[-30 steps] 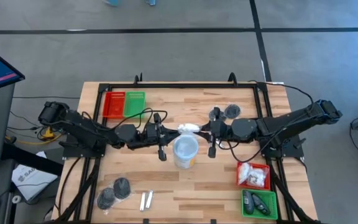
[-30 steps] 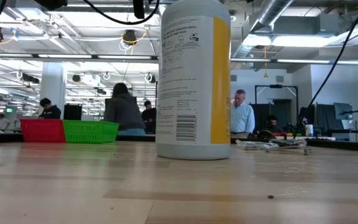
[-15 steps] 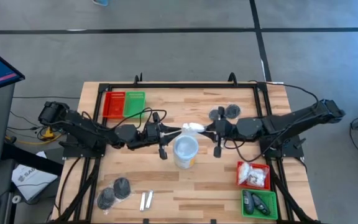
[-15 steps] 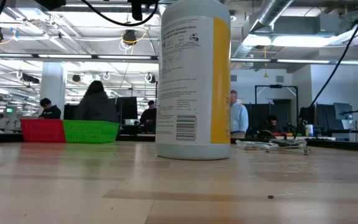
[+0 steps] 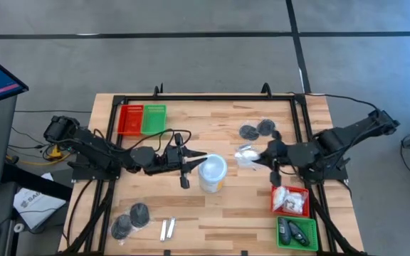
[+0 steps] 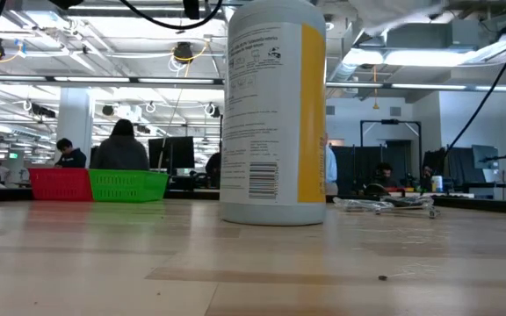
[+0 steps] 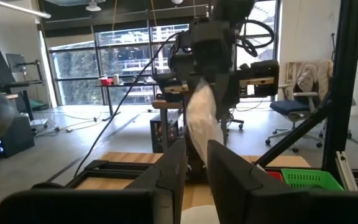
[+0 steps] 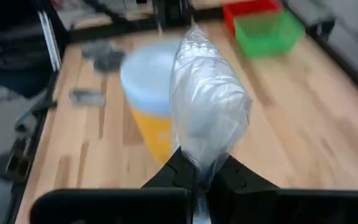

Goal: Pick & Place Travel size toiletries
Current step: Put the white cotton pack into the bottom red basket

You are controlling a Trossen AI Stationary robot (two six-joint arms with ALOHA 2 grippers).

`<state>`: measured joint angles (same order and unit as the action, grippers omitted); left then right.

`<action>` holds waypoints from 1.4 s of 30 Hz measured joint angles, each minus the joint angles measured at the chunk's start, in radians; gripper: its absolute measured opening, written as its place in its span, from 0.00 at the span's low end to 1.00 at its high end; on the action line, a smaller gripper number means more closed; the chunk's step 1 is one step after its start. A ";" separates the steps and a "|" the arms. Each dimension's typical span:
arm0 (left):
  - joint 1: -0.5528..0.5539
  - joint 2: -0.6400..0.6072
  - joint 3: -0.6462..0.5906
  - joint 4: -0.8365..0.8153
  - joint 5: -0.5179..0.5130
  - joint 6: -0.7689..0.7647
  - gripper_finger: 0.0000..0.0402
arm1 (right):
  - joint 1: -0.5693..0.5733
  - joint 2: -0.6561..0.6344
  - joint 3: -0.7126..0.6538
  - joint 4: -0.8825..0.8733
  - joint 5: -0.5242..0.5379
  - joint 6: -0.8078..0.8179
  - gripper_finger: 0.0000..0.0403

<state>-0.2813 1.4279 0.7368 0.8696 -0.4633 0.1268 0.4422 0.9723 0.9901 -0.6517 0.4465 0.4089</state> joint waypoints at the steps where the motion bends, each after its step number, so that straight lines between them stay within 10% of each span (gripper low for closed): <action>1: 0.000 0.000 0.000 0.000 0.000 0.000 0.14 | 0.012 -0.009 0.000 -0.051 0.000 0.036 0.02; 19: 0.000 0.000 -0.001 0.006 0.000 -0.003 0.14 | 0.251 -0.038 0.000 -0.598 -0.064 0.615 0.01; 42: 0.000 0.000 -0.001 0.007 0.000 -0.004 0.13 | 0.548 0.056 0.000 -0.766 -0.217 1.022 0.01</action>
<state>-0.2813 1.4277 0.7361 0.8764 -0.4632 0.1230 0.9907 1.0287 0.9901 -1.4180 0.2296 1.4310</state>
